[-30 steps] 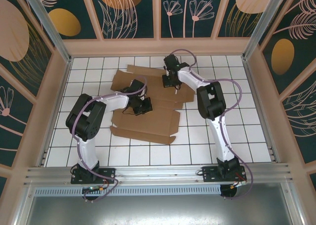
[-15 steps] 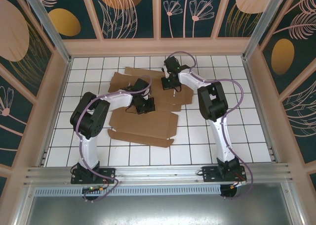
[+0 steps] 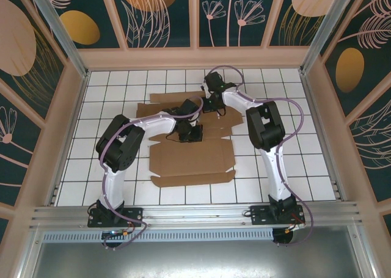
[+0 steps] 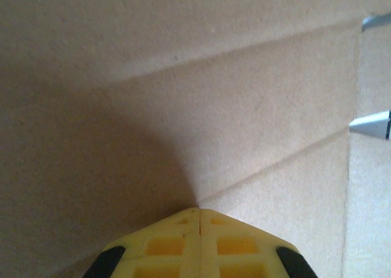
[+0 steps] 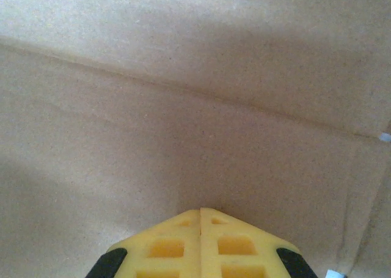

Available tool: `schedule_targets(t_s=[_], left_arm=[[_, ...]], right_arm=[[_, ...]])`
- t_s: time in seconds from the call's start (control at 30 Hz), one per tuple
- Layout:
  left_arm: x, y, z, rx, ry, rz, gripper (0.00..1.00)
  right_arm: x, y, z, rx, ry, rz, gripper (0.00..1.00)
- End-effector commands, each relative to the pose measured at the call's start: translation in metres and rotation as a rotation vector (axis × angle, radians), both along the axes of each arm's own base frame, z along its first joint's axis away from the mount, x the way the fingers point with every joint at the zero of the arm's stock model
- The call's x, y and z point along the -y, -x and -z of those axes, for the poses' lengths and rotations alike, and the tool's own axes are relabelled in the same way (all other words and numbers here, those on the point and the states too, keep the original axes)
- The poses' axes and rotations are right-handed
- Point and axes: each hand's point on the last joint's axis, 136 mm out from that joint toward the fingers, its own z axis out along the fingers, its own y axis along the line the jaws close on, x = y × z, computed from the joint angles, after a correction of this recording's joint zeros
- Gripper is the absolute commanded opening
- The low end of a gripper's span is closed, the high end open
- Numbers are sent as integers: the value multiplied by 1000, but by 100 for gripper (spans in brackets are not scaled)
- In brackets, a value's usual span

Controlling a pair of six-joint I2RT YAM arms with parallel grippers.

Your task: Fold the paper box

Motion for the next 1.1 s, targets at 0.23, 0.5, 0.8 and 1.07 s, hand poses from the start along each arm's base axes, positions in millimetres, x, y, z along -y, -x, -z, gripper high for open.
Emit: schedule_targets(t_s=[0.23,0.5,0.8,1.07], left_arm=[[-20,-104,-146,292,348,-258,0],[-29,-149,-68,123,189,-336,0],[-51,-159,-16,69,108,-372,0],[-65,-149,20,37,25,-370,0]], right_arm=[[38,-19,-122,154,-320,125,43],[87,-71,-105,139,-281,234,75],[83,-85,-62,42,-276,210,81],[78,-80,-26,-40,-278,207,77]])
